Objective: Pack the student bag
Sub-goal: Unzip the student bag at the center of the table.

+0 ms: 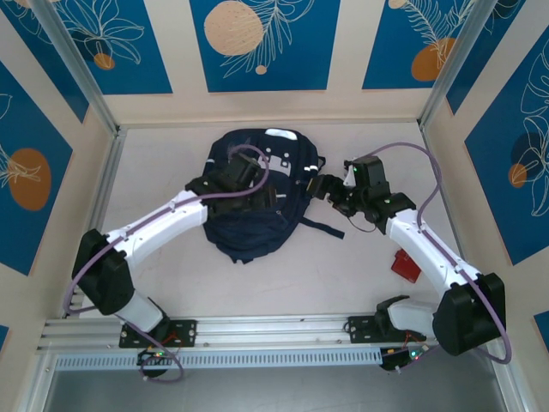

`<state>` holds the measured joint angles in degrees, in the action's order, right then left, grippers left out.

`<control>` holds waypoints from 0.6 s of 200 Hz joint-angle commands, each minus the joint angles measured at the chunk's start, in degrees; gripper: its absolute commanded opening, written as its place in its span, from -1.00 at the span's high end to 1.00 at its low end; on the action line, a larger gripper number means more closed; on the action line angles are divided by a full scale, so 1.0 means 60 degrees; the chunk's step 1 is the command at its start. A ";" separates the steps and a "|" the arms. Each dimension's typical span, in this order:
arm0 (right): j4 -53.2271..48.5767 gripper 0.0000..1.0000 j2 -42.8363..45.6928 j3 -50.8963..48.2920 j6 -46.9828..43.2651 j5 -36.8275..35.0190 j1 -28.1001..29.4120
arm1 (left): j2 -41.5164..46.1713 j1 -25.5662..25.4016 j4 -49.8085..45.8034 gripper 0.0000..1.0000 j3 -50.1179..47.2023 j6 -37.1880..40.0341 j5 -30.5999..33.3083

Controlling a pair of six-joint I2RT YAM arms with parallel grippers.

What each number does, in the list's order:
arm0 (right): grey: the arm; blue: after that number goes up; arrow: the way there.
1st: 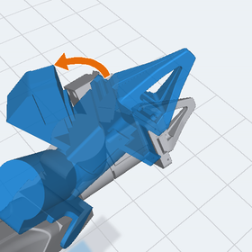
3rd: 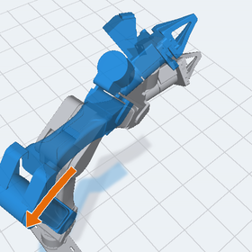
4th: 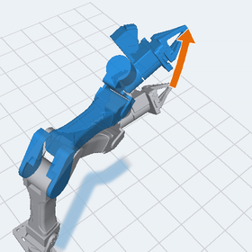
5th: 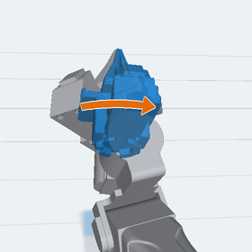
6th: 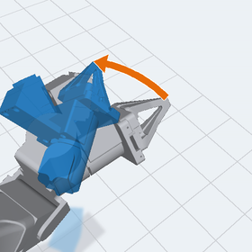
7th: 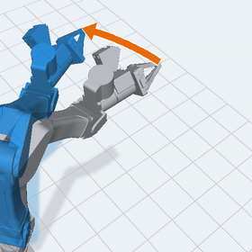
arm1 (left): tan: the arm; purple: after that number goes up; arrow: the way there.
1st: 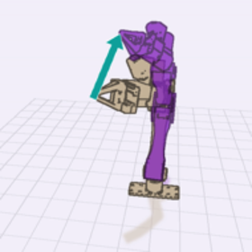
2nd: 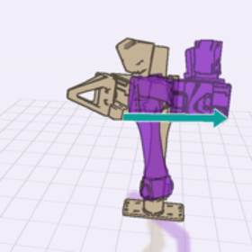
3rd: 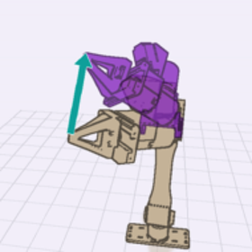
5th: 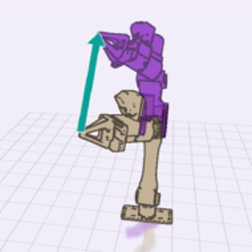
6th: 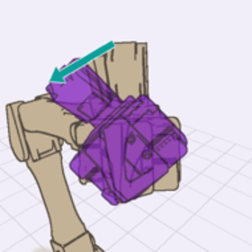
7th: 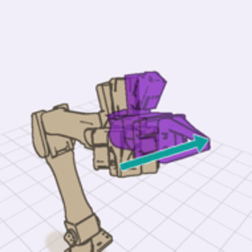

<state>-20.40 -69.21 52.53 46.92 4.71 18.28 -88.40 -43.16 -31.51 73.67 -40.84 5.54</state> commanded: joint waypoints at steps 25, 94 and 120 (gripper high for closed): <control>-0.0174 -0.74 0.0079 -0.0619 0.0852 0.0031 -0.0448 | -0.0310 -0.1261 -0.0525 -0.39 0.0299 -0.0523 0.1607; -0.0477 -0.94 0.0461 -0.0973 0.0681 -0.0257 -0.0832 | -0.2365 -0.2342 -0.1724 -0.28 0.2004 -0.0617 0.2904; -0.0511 -0.96 0.0519 -0.1021 0.0586 -0.0175 -0.0923 | -0.2843 -0.2429 -0.1978 -0.22 0.2329 -0.0675 0.3045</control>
<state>-22.20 -67.44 47.27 51.20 3.79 13.32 -103.31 -57.19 -39.07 84.64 -44.14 20.47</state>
